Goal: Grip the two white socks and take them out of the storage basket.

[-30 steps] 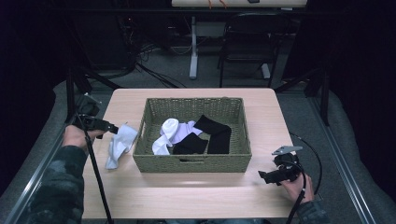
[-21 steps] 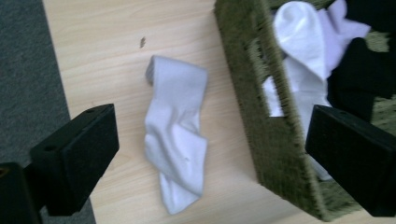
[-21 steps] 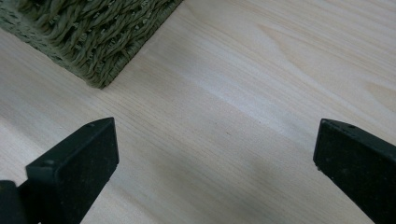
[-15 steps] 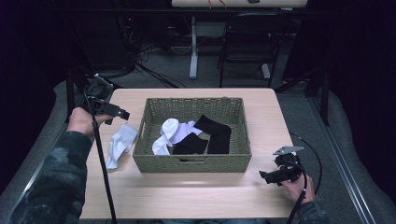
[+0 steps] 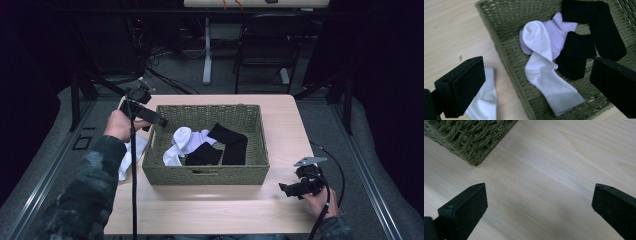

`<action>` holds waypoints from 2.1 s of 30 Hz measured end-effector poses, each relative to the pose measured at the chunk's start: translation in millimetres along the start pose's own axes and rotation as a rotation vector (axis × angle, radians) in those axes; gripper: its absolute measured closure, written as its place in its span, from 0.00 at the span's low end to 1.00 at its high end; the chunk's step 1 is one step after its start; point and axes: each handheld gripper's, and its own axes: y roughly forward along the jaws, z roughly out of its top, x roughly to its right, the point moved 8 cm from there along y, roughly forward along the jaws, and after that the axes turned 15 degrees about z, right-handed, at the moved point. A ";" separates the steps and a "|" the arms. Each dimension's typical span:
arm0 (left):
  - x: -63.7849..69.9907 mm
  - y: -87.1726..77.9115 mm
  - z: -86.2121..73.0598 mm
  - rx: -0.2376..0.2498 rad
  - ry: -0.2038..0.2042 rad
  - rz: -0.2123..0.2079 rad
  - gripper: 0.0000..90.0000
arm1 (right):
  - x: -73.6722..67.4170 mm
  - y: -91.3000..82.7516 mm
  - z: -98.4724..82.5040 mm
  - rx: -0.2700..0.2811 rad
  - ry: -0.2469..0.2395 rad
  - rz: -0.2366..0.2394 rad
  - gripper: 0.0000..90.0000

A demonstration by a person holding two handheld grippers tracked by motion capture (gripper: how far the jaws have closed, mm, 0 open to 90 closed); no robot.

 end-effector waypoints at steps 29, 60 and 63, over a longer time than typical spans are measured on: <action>57.0 85.4 -14.6 -0.177 0.073 -0.058 0.16 | -0.4 -0.5 1.0 0.006 -0.004 0.002 0.00; 66.6 128.7 -25.2 -0.289 0.058 -0.010 0.65 | -2.6 -2.8 4.4 0.035 -0.009 0.013 0.00; 68.8 129.5 -27.4 -0.297 0.063 -0.026 0.72 | -2.5 -2.6 4.4 0.036 -0.008 0.012 0.00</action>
